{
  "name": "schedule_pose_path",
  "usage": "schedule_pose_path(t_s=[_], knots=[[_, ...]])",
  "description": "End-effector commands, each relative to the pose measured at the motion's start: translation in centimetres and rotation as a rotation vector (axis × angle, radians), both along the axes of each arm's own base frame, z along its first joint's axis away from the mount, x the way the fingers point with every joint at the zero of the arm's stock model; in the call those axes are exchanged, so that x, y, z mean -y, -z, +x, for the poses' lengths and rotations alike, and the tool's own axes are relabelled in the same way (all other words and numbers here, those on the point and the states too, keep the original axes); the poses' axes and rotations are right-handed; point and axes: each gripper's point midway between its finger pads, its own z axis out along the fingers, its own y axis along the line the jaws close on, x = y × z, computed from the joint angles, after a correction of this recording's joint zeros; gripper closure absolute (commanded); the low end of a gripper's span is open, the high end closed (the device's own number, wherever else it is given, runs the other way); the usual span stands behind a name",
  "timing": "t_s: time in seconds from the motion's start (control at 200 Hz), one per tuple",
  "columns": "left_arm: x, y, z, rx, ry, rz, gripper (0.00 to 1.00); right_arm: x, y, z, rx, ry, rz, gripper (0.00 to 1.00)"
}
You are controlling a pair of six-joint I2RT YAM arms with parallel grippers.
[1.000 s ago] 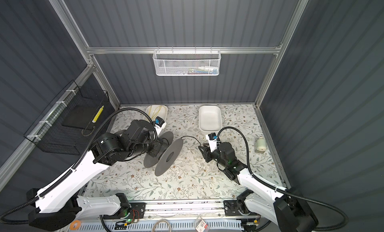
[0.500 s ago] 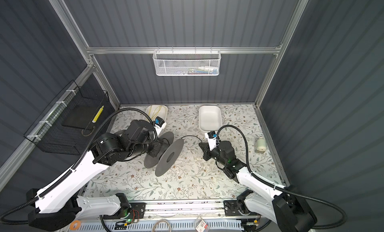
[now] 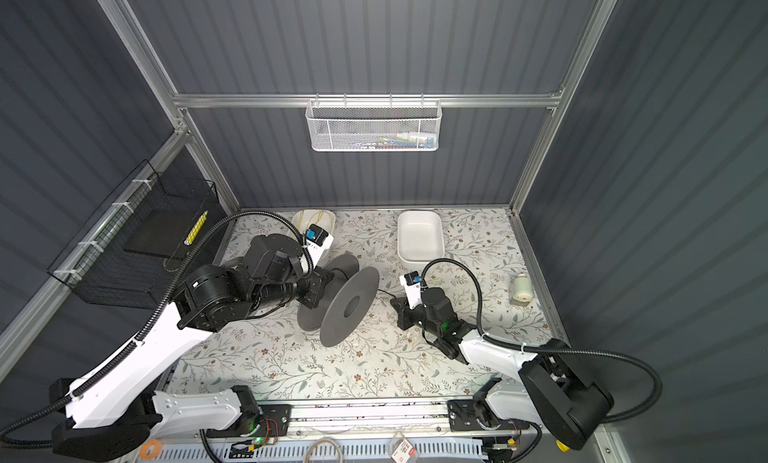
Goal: Wrap the cables
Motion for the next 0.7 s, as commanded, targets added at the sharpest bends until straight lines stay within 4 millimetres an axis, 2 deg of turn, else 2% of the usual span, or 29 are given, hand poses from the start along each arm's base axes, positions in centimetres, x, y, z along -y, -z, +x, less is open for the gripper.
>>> schedule_pose_path(t_s=[0.0,0.105,0.265,0.475,0.635,0.695], knots=[[-0.7,-7.0,2.6,0.196,-0.155,-0.201,1.0,-1.3,1.6,-1.3,-0.039,0.011,-0.008,1.0],[-0.8,-7.4,5.1,0.276,-0.265,-0.199,1.0,-3.6,1.1,-3.2,-0.042,-0.031,0.035,1.0],[0.2,-6.0,8.7,0.372,-0.378,-0.113,1.0,-6.5,-0.7,-6.3,-0.042,-0.092,0.127,1.0],[2.4,-2.4,12.6,0.433,-0.454,0.048,1.0,-7.9,-3.2,-8.0,-0.057,-0.08,0.283,1.0],[3.1,-0.4,14.5,0.478,-0.509,0.142,1.0,-7.8,-4.1,-8.1,-0.085,-0.021,0.391,1.0],[3.6,0.7,15.0,0.476,-0.512,0.18,1.0,-8.3,-4.3,-8.4,-0.089,-0.029,0.398,1.0]])
